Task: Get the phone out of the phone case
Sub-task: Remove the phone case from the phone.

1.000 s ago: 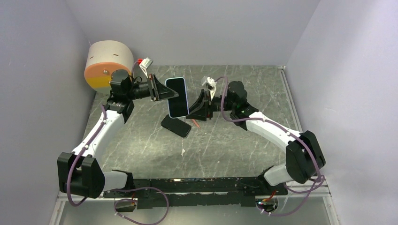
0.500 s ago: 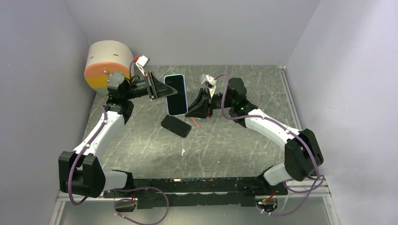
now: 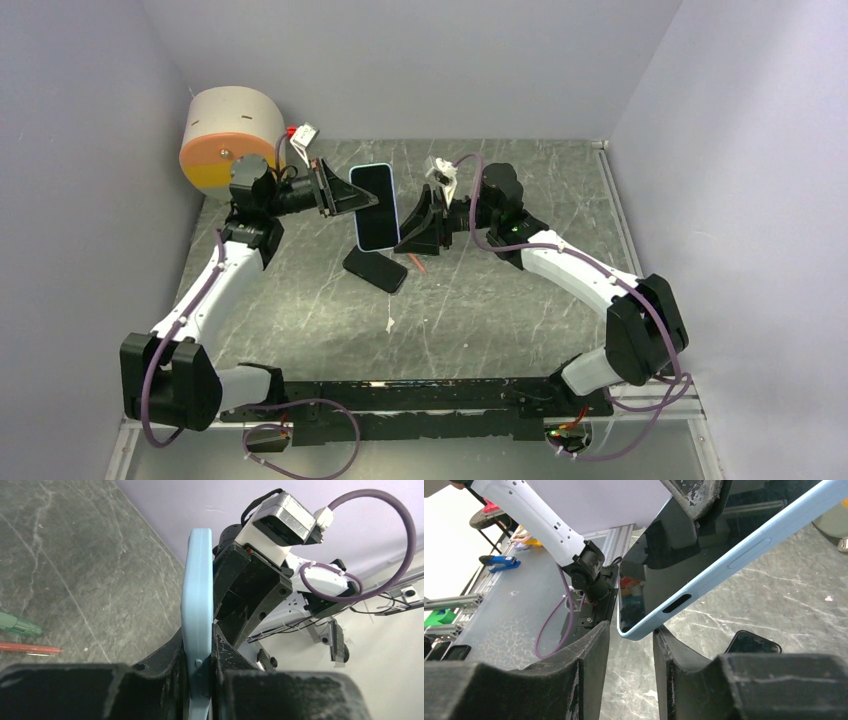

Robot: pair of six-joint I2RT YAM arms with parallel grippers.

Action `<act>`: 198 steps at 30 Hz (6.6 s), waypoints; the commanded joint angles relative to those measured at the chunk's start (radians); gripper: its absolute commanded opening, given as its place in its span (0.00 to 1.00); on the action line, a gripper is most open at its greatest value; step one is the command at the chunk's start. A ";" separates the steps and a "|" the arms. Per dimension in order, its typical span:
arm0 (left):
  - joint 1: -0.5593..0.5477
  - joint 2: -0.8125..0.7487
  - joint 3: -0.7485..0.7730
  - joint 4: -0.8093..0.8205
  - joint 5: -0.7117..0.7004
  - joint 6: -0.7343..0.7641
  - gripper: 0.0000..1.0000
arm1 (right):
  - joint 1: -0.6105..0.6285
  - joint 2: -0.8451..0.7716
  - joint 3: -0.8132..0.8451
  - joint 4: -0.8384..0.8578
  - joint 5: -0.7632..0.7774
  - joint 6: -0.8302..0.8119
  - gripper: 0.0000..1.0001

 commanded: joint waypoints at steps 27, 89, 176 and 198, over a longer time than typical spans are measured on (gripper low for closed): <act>-0.012 -0.008 0.056 0.080 0.006 -0.174 0.02 | 0.011 0.014 0.066 -0.128 0.043 -0.561 0.00; -0.057 -0.043 0.031 0.105 -0.047 -0.119 0.03 | -0.009 -0.013 -0.019 0.135 -0.043 -0.288 0.00; -0.169 0.085 0.019 0.042 -0.216 0.055 0.10 | -0.064 0.102 0.055 0.732 0.201 0.674 0.00; -0.169 0.056 0.295 -0.587 -0.643 0.476 0.61 | -0.065 -0.014 -0.075 0.289 0.385 0.698 0.00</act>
